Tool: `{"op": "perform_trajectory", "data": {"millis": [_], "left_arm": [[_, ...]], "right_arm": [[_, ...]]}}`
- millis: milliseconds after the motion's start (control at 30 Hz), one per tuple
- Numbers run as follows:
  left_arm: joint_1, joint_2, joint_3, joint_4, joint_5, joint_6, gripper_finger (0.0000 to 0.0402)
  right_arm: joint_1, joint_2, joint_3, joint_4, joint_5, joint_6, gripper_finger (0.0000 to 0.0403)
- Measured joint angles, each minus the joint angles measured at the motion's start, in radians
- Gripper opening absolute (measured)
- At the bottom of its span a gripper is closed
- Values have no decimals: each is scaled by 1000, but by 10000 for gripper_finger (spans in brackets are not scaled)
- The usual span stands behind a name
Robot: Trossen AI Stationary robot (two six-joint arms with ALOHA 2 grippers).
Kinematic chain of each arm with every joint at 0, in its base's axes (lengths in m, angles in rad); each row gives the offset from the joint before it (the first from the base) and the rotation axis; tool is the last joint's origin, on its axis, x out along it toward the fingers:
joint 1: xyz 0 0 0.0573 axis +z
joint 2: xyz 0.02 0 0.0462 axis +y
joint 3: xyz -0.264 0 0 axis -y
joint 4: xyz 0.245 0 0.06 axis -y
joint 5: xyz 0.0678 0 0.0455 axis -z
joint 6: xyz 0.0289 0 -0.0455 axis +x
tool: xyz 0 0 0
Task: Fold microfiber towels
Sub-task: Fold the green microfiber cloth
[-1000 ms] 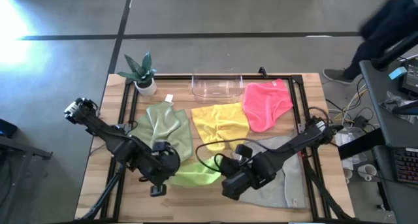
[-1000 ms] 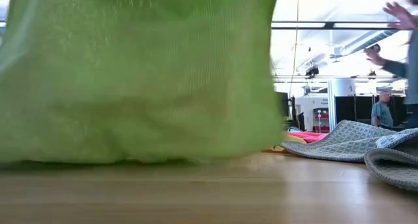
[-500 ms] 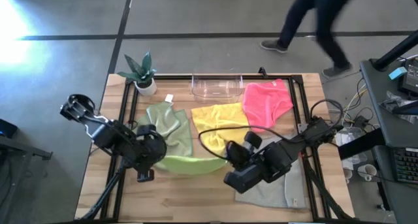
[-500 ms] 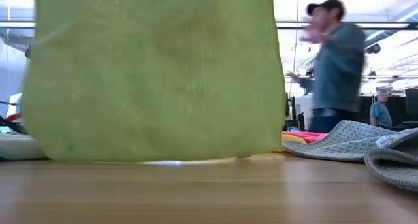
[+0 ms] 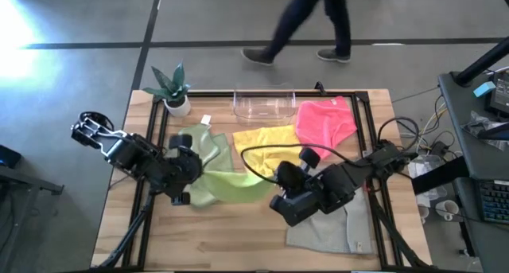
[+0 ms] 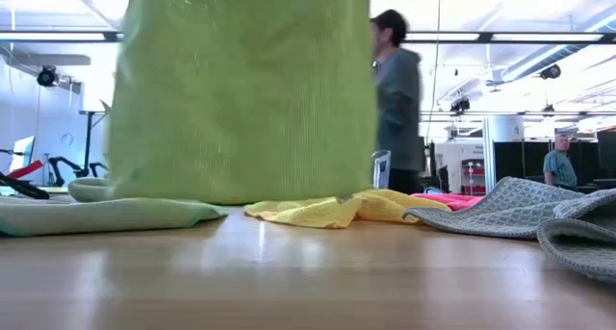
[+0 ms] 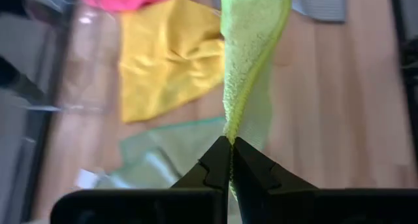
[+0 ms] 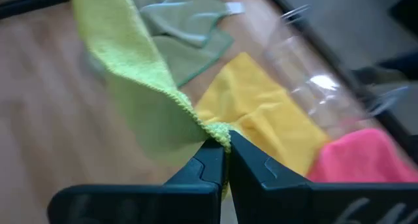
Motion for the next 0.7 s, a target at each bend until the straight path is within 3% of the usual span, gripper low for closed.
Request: {"op": "perform_trajectory", "data": {"millis": [167, 400, 600, 700], "left_arm": [[52, -20, 0, -1, -32, 72, 0], [69, -41, 20, -19, -28, 32, 0], [15, -12, -20, -11, 170, -190, 0], [-50, 24, -90, 39, 219, -255, 0]], "right_arm": [[-28, -5, 0, 1, 51, -78, 8], [-21, -13, 0, 2, 41, -92, 8], [38, -7, -26, 6, -99, 34, 8], [78, 14, -64, 15, -162, 111, 8]]}}
